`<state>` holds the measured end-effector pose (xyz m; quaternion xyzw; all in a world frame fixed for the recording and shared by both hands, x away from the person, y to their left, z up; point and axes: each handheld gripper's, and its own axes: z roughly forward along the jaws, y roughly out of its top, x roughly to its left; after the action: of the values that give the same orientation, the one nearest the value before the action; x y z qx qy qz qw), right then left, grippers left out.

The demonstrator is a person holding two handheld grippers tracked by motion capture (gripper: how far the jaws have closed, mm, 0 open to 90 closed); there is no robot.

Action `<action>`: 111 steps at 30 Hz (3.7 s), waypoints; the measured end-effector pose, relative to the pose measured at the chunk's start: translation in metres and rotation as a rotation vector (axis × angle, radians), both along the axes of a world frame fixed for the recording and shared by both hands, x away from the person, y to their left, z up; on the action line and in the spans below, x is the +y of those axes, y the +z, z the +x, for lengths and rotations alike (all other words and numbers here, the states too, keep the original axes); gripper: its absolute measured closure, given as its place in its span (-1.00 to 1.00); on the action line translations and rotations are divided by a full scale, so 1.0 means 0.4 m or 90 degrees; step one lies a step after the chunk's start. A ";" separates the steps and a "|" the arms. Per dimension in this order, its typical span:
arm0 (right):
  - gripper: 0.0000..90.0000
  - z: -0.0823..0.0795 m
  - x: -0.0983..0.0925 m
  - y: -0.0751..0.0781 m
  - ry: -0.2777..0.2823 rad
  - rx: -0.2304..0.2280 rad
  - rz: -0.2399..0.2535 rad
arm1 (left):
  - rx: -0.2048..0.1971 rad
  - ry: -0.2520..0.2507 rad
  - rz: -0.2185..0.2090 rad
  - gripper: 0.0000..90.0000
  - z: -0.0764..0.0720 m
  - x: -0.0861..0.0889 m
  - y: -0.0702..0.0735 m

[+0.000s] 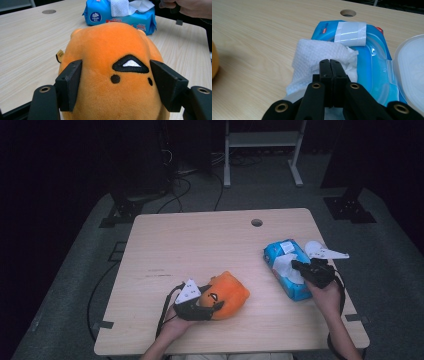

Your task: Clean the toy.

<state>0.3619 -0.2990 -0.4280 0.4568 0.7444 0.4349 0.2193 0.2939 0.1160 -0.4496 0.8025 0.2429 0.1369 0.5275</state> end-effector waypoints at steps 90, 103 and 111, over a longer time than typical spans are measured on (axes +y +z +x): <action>0.21 -0.050 0.363 -0.008 0.356 0.055 0.097 | -0.004 -0.031 0.027 -0.52 0.006 -0.002 -0.008; 0.58 -0.075 0.372 -0.015 0.344 0.049 0.075 | -0.005 -0.031 0.062 -0.71 -0.006 0.008 0.005; 0.66 -0.075 0.336 -0.010 0.335 0.055 0.111 | 0.003 -0.030 0.049 -0.69 0.002 0.015 -0.001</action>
<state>0.3318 -0.1646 -0.4322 0.2828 0.8059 0.5194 0.0269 0.2947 0.1221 -0.4500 0.8280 0.2196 0.1319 0.4988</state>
